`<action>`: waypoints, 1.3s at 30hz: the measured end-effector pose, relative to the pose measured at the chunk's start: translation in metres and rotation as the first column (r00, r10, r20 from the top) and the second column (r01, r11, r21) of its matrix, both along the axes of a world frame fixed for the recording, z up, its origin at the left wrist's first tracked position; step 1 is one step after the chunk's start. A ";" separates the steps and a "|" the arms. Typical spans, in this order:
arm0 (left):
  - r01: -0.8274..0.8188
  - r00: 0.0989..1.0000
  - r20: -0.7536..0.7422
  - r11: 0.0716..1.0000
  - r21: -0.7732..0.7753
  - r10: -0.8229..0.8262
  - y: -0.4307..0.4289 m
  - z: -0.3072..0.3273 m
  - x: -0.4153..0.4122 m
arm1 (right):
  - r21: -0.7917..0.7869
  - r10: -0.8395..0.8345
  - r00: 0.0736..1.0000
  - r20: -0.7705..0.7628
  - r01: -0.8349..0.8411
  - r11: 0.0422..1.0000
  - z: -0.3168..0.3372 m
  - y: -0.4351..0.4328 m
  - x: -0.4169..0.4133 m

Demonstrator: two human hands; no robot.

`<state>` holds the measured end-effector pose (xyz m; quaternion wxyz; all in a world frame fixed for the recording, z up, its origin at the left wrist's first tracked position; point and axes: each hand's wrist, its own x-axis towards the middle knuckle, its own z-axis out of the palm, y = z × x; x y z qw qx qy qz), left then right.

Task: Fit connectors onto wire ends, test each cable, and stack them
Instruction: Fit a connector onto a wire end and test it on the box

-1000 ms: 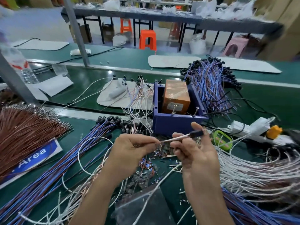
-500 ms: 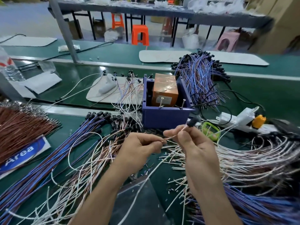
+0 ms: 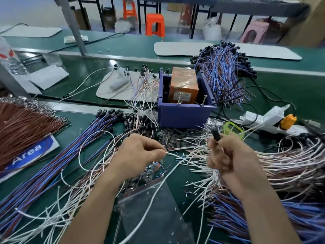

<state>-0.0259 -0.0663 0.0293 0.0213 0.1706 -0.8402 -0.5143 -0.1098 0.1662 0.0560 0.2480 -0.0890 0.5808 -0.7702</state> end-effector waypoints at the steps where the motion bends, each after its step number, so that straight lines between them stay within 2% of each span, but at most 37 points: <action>1: -0.005 1.000 -0.021 1.000 -0.023 0.004 0.005 0.000 -0.001 | 0.024 0.037 0.999 -0.026 -0.036 0.999 0.000 -0.003 0.001; 4: -0.011 0.999 -0.047 0.997 -0.075 0.008 0.017 -0.002 -0.005 | -0.058 -0.002 1.000 0.011 0.003 0.998 0.000 -0.009 0.000; 6: -0.022 0.999 -0.037 0.996 -0.083 0.019 0.020 -0.003 -0.007 | -0.222 -0.122 0.982 0.145 0.153 0.963 0.001 -0.007 -0.005; 8: -0.049 0.999 -0.019 0.998 -0.042 0.048 0.013 -0.004 -0.006 | -0.312 -0.271 0.923 0.272 0.351 0.883 0.002 0.000 -0.014; 10: -0.089 0.996 -0.025 0.996 0.013 0.089 -0.005 -0.004 -0.002 | -0.317 -0.400 0.858 0.321 0.496 0.809 0.003 0.013 -0.025; 13: -0.168 0.984 -0.035 0.982 0.089 0.172 -0.036 -0.004 0.009 | -0.290 -0.499 0.788 0.360 0.603 0.743 0.001 0.029 -0.033; 15: -0.210 0.976 -0.029 0.970 0.120 0.215 -0.048 -0.005 0.013 | -0.286 -0.519 0.750 0.410 0.646 0.708 -0.003 0.031 -0.033; 19: -0.342 0.924 -0.075 0.897 0.280 0.375 -0.059 -0.008 0.015 | -0.300 -0.517 0.669 0.533 0.721 0.624 -0.007 0.027 -0.030; 22: -0.374 0.890 -0.089 0.828 0.418 0.447 -0.055 -0.016 0.014 | -0.326 -0.479 0.624 0.618 0.757 0.566 -0.007 0.029 -0.030; 25: -0.374 0.849 -0.097 0.720 0.584 0.520 -0.048 -0.026 0.010 | -0.312 -0.439 0.554 0.708 0.802 0.509 -0.009 0.035 -0.032; 27: -0.383 0.837 -0.093 0.700 0.603 0.539 -0.043 -0.029 0.009 | -0.285 -0.414 0.480 0.774 0.847 0.448 -0.009 0.039 -0.032; 29: -0.394 0.855 -0.125 0.788 0.474 0.503 -0.038 -0.029 0.009 | -0.280 -0.407 0.441 0.799 0.874 0.398 -0.006 0.043 -0.033; 32: -0.340 0.914 -0.206 0.937 0.074 0.348 -0.021 -0.024 0.009 | -0.302 -0.426 0.467 0.775 0.866 0.399 0.002 0.041 -0.031; 33: -0.295 0.934 -0.233 0.952 -0.082 0.270 -0.012 -0.021 0.009 | -0.306 -0.429 0.480 0.765 0.858 0.413 0.003 0.038 -0.029; 35: -0.201 0.959 -0.260 0.923 -0.328 0.116 0.011 -0.011 0.007 | -0.313 -0.416 0.503 0.757 0.839 0.445 0.005 0.029 -0.024; 37: -0.123 0.963 -0.268 0.912 -0.391 0.015 0.034 -0.004 0.003 | -0.319 -0.386 0.519 0.763 0.821 0.473 0.005 0.020 -0.019; 39: -0.007 0.962 -0.265 0.965 -0.261 -0.065 0.051 -0.001 0.000 | -0.319 -0.369 0.530 0.764 0.806 0.498 0.005 0.013 -0.015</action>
